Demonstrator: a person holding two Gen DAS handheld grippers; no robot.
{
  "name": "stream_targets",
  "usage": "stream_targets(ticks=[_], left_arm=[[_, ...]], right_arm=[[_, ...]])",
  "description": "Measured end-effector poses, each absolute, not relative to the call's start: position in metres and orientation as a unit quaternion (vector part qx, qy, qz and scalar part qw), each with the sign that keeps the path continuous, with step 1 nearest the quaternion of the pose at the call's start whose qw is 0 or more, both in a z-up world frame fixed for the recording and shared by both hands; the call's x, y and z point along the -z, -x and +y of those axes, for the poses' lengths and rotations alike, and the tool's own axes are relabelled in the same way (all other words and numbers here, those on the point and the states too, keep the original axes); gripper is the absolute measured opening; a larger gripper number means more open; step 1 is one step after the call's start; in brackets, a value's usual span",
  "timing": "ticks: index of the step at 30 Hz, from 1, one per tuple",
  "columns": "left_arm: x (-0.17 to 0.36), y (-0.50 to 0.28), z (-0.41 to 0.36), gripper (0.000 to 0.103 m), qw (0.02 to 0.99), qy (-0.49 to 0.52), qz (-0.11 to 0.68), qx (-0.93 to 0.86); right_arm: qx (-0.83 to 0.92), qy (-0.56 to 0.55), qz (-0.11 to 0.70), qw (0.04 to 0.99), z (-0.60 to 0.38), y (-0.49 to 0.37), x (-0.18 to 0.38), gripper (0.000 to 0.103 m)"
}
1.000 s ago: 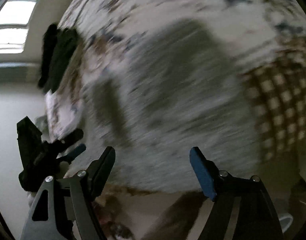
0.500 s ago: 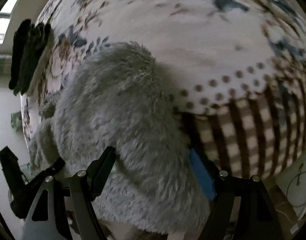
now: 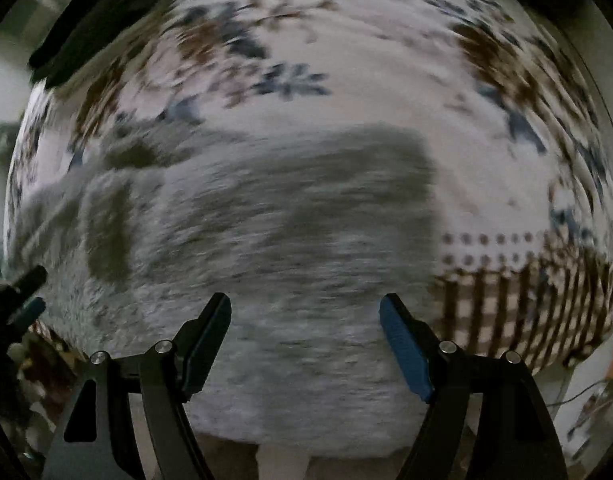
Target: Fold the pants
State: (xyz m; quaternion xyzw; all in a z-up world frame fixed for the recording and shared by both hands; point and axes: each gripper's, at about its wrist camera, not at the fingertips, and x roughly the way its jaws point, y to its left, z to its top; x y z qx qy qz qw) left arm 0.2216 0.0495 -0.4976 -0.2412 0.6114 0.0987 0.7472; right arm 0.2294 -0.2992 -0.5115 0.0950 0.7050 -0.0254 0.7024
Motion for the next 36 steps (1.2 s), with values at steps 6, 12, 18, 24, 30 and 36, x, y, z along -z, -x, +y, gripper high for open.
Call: stream_targets(ticks=[6, 12, 18, 24, 30, 36], left_arm=[[0.516, -0.187, 0.165, 0.095, 0.720, 0.392, 0.530, -0.217], [0.567, -0.192, 0.222, 0.093, 0.677, 0.508, 0.480, -0.232], [0.585, -0.212, 0.237, 0.031, 0.693, 0.500, 0.475, -0.208], [0.559, -0.215, 0.224, 0.012, 0.734, 0.443, 0.482, -0.181], [0.511, -0.225, 0.201, 0.010, 0.788, 0.371, 0.468, -0.149], [0.463, -0.222, 0.153, 0.010, 0.829, 0.314, 0.449, -0.116]], right_arm=[[0.030, -0.086, 0.719, 0.689, -0.237, -0.249, 0.529, 0.079], [0.069, -0.039, 0.716, 0.694, -0.196, -0.272, 0.545, 0.079], [0.111, -0.027, 0.730, 0.673, -0.176, -0.285, 0.567, 0.079], [0.123, -0.021, 0.730, 0.672, -0.161, -0.289, 0.568, 0.079], [0.116, -0.030, 0.716, 0.688, -0.167, -0.274, 0.540, 0.083], [0.078, -0.017, 0.690, 0.719, -0.161, -0.263, 0.505, 0.090]])
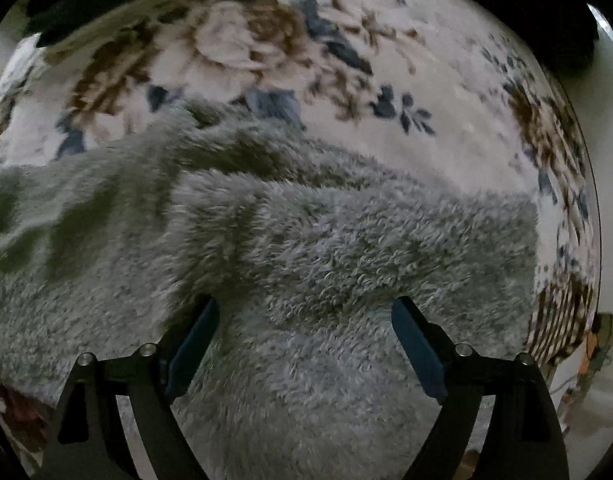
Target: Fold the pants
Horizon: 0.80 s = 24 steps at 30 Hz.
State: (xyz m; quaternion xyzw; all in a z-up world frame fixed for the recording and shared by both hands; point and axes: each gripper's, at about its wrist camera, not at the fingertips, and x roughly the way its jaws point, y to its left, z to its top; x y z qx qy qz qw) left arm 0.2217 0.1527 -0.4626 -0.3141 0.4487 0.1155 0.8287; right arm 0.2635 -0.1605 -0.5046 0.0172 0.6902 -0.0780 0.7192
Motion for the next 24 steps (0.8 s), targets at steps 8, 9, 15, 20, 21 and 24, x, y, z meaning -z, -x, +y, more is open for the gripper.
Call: stream_targets(ticks=[8, 9, 15, 20, 21, 24], left_arm=[[0.412, -0.218, 0.077, 0.010, 0.863, 0.256, 0.434, -0.049], [0.404, -0.217, 0.062, 0.010, 0.867, 0.244, 0.433, -0.035], [0.383, -0.204, -0.025, 0.009, 0.875, 0.183, 0.446, 0.036], [0.396, -0.195, -0.110, 0.009, 0.857, 0.137, 0.489, 0.089], [0.403, -0.193, -0.128, 0.009, 0.852, 0.124, 0.500, 0.098], [0.429, -0.191, -0.174, 0.009, 0.833, 0.089, 0.532, 0.119]], right_arm=[[0.078, -0.052, 0.683, 0.725, -0.208, -0.250, 0.479, 0.090], [0.079, -0.055, 0.684, 0.724, -0.214, -0.248, 0.480, 0.090], [0.091, -0.082, 0.681, 0.722, -0.268, -0.227, 0.481, 0.091], [0.107, -0.093, 0.676, 0.723, -0.325, -0.202, 0.481, 0.091], [0.115, -0.094, 0.677, 0.721, -0.342, -0.194, 0.482, 0.091], [0.138, -0.100, 0.681, 0.713, -0.383, -0.175, 0.489, 0.091]])
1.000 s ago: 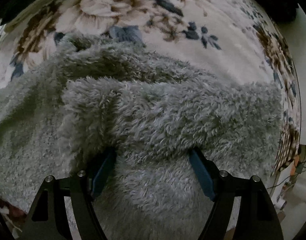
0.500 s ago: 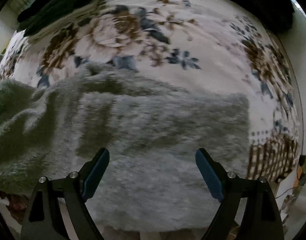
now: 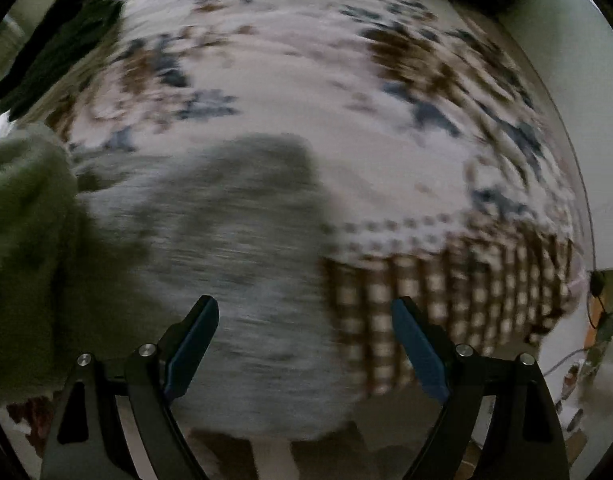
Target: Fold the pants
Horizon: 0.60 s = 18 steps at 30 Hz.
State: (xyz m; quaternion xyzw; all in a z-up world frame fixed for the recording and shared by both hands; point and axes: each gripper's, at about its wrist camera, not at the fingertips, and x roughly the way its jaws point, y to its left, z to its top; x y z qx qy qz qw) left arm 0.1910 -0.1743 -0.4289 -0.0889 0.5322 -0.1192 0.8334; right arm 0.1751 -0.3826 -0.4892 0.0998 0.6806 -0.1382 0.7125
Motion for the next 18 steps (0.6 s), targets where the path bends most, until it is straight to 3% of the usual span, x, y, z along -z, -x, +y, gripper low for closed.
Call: stream_targets(ticks=[6, 9, 10, 11, 12, 18], left_arm=[[0.484, -0.188, -0.231, 0.013, 0.784, 0.036, 0.606, 0.129], [0.473, -0.187, -0.224, 0.026, 0.786, 0.049, 0.604, 0.125], [0.464, -0.188, -0.221, 0.048, 0.789, 0.049, 0.598, 0.131], [0.458, -0.189, -0.218, 0.089, 0.785, 0.053, 0.601, 0.141], [0.455, -0.188, -0.216, 0.103, 0.780, 0.061, 0.604, 0.152], [0.410, -0.183, -0.188, 0.103, 0.801, 0.057, 0.575, 0.156]], right_arm=[[0.154, -0.144, 0.687, 0.695, -0.446, -0.152, 0.503, 0.091], [0.112, -0.211, 0.676, 0.697, -0.465, -0.150, 0.500, 0.091], [0.087, -0.240, 0.670, 0.697, -0.469, -0.151, 0.498, 0.091], [0.065, -0.265, 0.664, 0.696, -0.471, -0.154, 0.496, 0.091], [0.051, -0.279, 0.661, 0.695, -0.471, -0.157, 0.494, 0.091], [-0.058, -0.348, 0.644, 0.679, -0.442, -0.190, 0.491, 0.091]])
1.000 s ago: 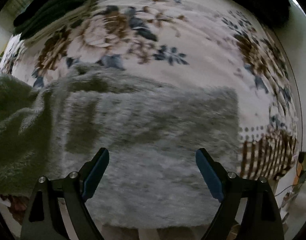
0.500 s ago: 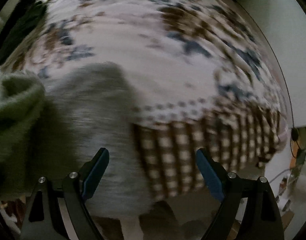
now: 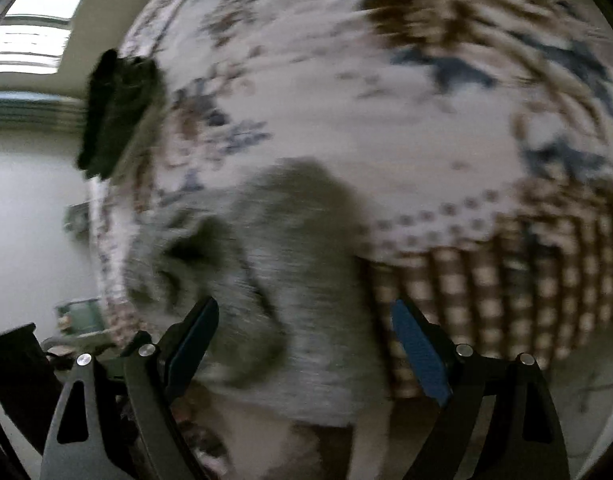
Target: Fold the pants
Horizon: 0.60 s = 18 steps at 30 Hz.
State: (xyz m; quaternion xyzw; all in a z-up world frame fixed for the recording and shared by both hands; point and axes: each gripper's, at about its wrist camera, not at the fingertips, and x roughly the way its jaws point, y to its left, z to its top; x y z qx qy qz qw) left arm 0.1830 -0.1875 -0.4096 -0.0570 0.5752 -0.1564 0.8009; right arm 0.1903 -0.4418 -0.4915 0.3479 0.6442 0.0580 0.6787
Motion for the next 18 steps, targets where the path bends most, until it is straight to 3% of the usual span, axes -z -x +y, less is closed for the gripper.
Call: stream_targets(ticks=[5, 13, 15, 16, 18], left_arm=[[0.390, -0.192, -0.124, 0.103, 0.822, 0.096, 0.558, 0.065], [0.449, -0.213, -0.039, 0.103, 0.789, 0.081, 0.605, -0.066], [0.454, -0.216, -0.023, 0.103, 0.784, 0.095, 0.608, -0.079], [0.453, -0.218, -0.018, 0.103, 0.785, 0.102, 0.606, -0.078], [0.448, -0.221, -0.012, 0.103, 0.786, 0.109, 0.604, -0.074]], right_arm=[[-0.123, -0.374, 0.651, 0.649, -0.392, -0.220, 0.513, 0.091], [-0.159, -0.329, 0.699, 0.615, -0.308, -0.242, 0.569, 0.093], [-0.147, -0.309, 0.685, 0.643, -0.304, -0.240, 0.560, 0.066], [-0.132, -0.298, 0.683, 0.654, -0.305, -0.238, 0.553, 0.038], [-0.120, -0.326, 0.665, 0.661, -0.318, -0.231, 0.537, 0.033]])
